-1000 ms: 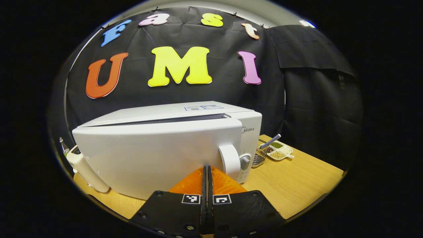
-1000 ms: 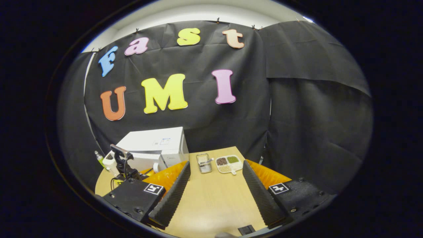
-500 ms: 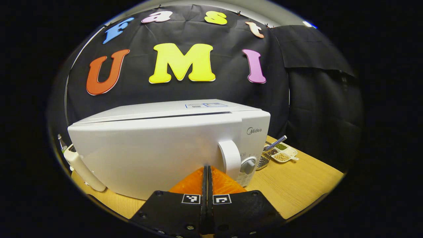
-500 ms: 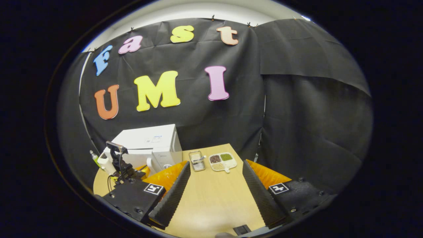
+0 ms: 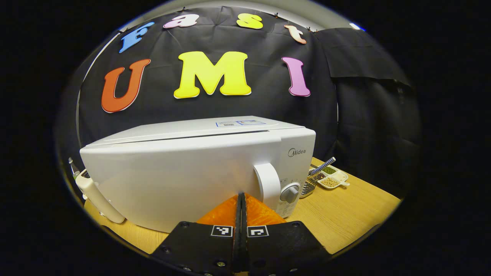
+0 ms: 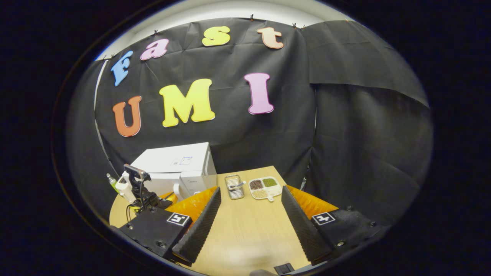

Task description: Open the microwave oven with the left hand, put the food in, and close the microwave oven.

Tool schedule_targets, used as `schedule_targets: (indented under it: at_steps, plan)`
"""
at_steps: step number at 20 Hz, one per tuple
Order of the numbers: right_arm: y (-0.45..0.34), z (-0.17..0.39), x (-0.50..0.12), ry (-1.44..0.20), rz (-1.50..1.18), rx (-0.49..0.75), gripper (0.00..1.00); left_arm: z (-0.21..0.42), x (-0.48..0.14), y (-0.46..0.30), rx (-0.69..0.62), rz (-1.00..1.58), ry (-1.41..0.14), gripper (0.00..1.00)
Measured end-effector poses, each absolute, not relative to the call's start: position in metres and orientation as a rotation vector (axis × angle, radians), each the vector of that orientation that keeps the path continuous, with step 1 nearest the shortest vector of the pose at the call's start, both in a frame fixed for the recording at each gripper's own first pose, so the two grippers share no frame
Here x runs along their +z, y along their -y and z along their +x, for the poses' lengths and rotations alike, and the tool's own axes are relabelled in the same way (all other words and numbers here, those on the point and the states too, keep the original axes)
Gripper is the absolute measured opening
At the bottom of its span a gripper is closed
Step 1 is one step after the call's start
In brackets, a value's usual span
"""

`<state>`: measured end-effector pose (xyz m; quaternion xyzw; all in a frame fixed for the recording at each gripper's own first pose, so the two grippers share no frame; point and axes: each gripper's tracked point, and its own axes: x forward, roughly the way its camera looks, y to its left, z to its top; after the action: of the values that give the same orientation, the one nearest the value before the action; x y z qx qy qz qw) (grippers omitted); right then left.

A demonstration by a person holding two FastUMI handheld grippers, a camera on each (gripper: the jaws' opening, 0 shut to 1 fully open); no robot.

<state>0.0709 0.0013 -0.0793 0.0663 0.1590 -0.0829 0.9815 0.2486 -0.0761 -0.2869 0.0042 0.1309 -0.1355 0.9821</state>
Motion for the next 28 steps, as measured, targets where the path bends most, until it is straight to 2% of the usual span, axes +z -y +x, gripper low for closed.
schedule_targets:
  at_steps: [4, 10, 13, 17, 18, 19, 20, 21, 22, 28]
  plan:
    - [-0.01, 0.071, -0.076, -0.314, 0.12, -0.147, 1.0, 0.248, -0.293, 0.074, -0.234, -0.001, -0.306, 0.0]
    - [-0.013, 0.065, -0.062, -0.263, 0.082, -0.136, 1.0, 0.209, -0.253, 0.034, -0.152, 0.042, -0.232, 0.0]
    - [-0.021, 0.061, -0.05, -0.229, 0.054, -0.12, 1.0, 0.173, -0.222, 0.02, -0.152, 0.041, -0.201, 0.95]
    - [-0.042, 0.053, -0.035, -0.18, 0.034, -0.08, 1.0, 0.12, -0.178, 0.006, -0.144, 0.039, -0.179, 0.96]
    - [-0.048, 0.05, -0.032, -0.169, 0.038, -0.07, 0.92, 0.107, -0.163, 0.002, -0.143, 0.034, -0.165, 0.96]
    - [-0.054, 0.048, -0.029, -0.158, 0.042, -0.06, 1.0, 0.093, -0.151, -0.003, -0.137, 0.03, -0.155, 0.96]
    - [-0.06, 0.045, -0.028, -0.151, 0.045, -0.047, 1.0, 0.082, -0.14, -0.009, -0.13, 0.025, -0.154, 0.96]
    - [-0.066, 0.041, -0.026, -0.142, 0.047, -0.037, 0.92, 0.071, -0.129, -0.015, -0.119, 0.018, -0.159, 0.96]
    - [-0.071, 0.039, -0.024, -0.135, 0.043, -0.028, 1.0, 0.06, -0.118, -0.023, -0.102, 0.012, -0.157, 0.96]
    - [-0.102, 0.022, -0.018, -0.098, 0.067, 0.036, 1.0, 0.017, -0.042, -0.057, -0.032, -0.027, -0.055, 0.96]
